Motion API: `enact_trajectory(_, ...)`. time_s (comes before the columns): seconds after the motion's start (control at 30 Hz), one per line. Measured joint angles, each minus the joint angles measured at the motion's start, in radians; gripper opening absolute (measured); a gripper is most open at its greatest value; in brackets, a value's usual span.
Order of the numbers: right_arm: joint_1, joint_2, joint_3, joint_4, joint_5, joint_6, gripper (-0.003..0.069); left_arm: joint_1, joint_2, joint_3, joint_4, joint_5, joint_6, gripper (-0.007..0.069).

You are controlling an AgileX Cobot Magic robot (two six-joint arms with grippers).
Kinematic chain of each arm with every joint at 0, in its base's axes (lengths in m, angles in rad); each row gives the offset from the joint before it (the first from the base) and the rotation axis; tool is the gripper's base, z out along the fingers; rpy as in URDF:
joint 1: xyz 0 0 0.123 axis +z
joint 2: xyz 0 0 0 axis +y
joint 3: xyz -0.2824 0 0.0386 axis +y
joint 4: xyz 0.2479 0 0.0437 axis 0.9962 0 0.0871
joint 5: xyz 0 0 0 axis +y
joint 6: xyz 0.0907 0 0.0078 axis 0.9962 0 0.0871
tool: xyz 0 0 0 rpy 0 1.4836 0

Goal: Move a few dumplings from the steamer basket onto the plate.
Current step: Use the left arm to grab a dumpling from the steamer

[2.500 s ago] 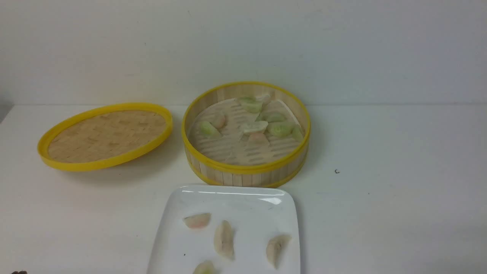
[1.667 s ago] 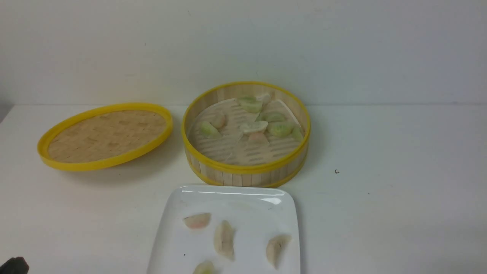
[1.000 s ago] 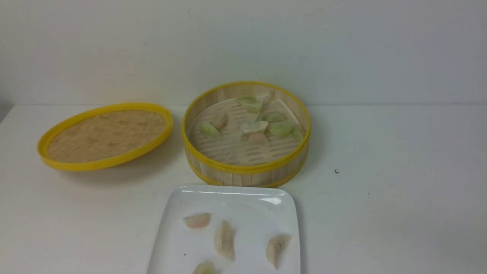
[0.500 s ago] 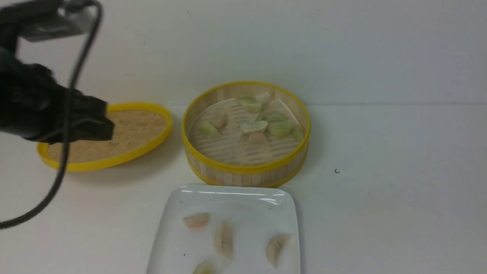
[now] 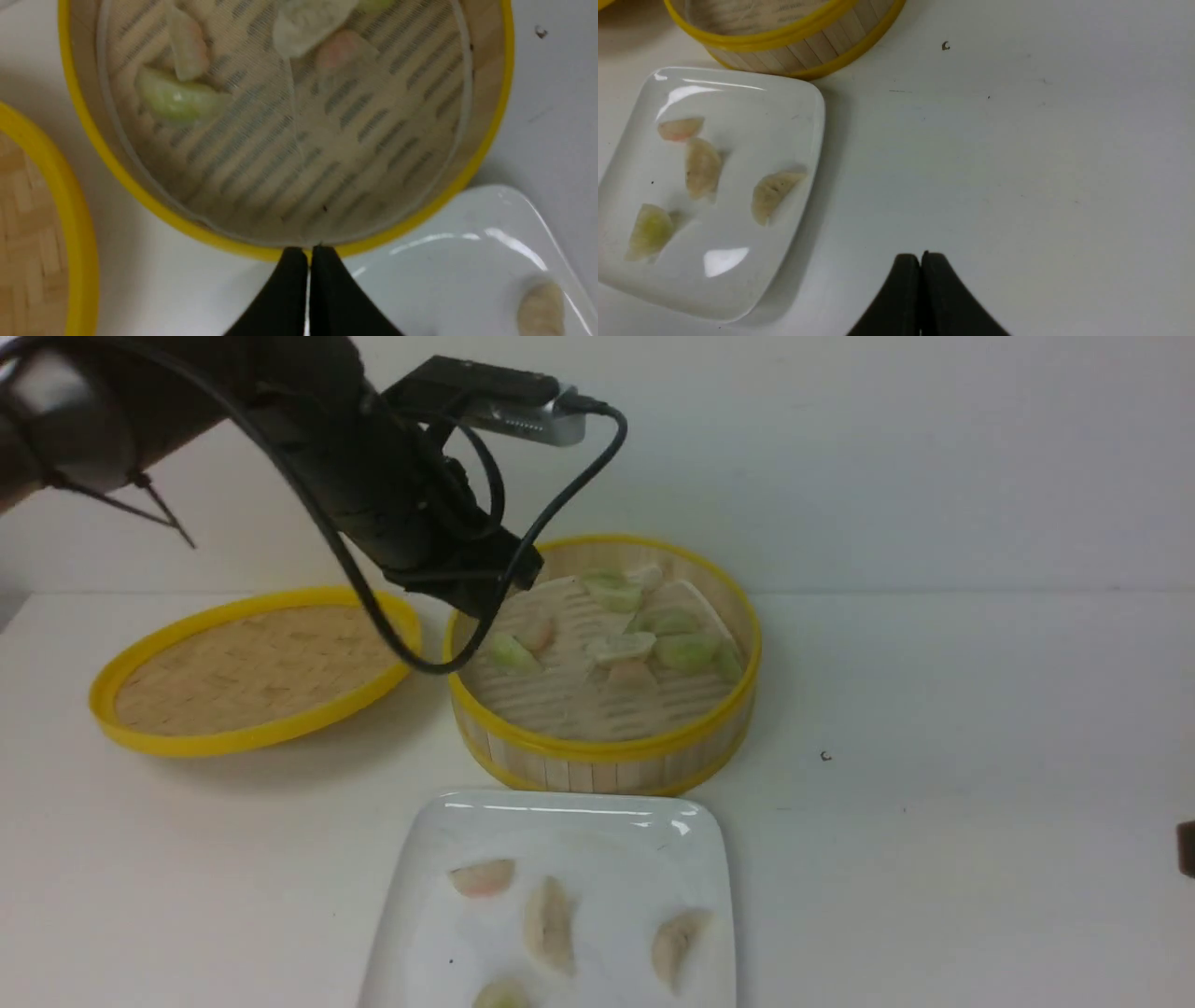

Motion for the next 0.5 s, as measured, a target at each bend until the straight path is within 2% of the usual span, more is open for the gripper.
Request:
enact_trajectory(0.13, 0.000, -0.002, -0.001, 0.000, 0.006, 0.036, -0.0013, 0.000, 0.127, -0.100, 0.022, -0.068, 0.071, 0.0013)
enact_trajectory(0.27, 0.000, -0.002, -0.001, 0.000, 0.021, 0.067, -0.0013, 0.000, 0.208, -0.122, 0.029, -0.201, 0.108, 0.0098)
enact_trajectory(0.3, 0.000, -0.002, -0.001, 0.000, 0.029, 0.076, -0.0012, 0.000, 0.248, -0.122, 0.029, -0.269, 0.114, 0.0159)
enact_trajectory(0.33, 0.000, -0.002, -0.001, 0.000, 0.029, 0.078, -0.0012, 0.000, 0.253, -0.122, 0.029, -0.276, 0.115, 0.0167)
enact_trajectory(0.37, 0.000, -0.002, -0.001, -0.002, 0.032, 0.081, -0.0010, 0.000, 0.289, -0.122, 0.030, -0.340, 0.115, 0.0245)
enact_trajectory(0.43, 0.000, -0.002, -0.001, -0.002, 0.033, 0.084, -0.0010, 0.000, 0.315, -0.122, 0.031, -0.370, 0.114, 0.0287)
enact_trajectory(0.5, 0.000, -0.002, -0.001, -0.002, 0.033, 0.084, -0.0010, 0.000, 0.374, -0.122, 0.032, -0.418, 0.113, 0.0386)
